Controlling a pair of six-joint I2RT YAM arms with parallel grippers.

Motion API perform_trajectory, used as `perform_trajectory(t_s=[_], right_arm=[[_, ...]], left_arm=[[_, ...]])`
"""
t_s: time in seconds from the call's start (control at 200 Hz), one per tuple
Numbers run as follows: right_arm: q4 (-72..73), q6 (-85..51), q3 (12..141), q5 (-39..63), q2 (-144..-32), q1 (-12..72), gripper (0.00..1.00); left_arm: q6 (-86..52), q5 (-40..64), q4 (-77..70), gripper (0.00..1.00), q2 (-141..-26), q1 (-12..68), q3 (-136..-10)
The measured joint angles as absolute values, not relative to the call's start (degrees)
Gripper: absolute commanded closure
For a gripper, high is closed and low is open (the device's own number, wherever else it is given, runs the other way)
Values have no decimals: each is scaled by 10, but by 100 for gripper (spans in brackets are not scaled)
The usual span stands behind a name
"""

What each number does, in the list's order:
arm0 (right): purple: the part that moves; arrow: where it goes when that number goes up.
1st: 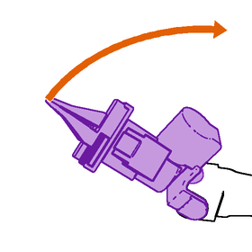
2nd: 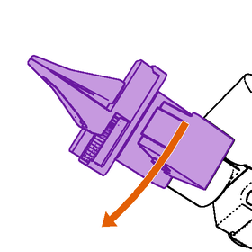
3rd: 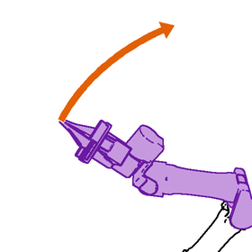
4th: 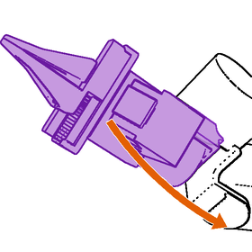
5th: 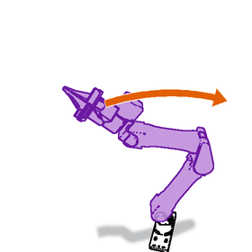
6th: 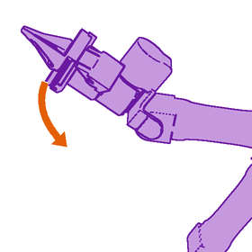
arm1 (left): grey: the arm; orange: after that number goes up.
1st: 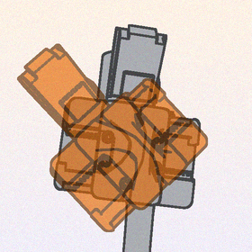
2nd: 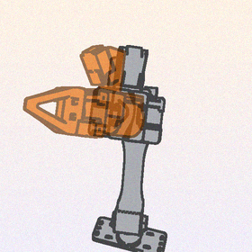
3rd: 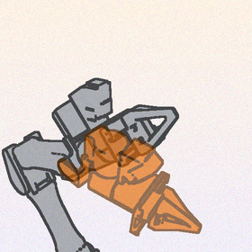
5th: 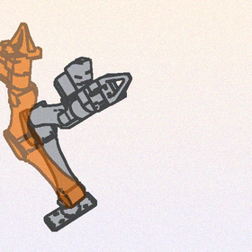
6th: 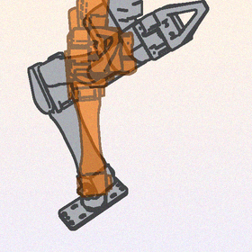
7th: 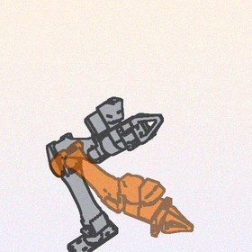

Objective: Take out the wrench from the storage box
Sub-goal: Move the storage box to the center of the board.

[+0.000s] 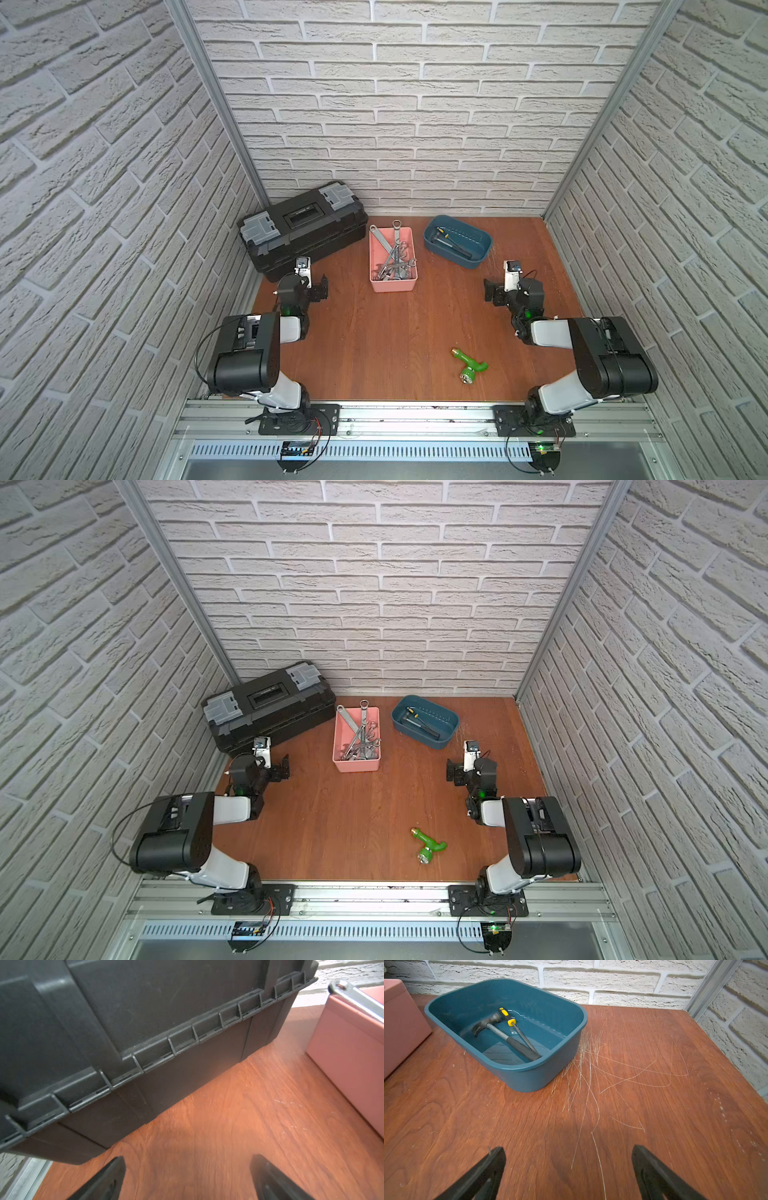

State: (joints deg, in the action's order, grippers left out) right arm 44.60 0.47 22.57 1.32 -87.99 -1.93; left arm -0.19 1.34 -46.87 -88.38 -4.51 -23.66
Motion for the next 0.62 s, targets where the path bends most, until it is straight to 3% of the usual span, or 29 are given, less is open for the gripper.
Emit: perform_trajectory(t_s=[0.62], right_arm=[[446, 4, 226, 13, -880, -19, 1]], left_arm=[[-2, 15, -467, 2, -884, -49, -237]])
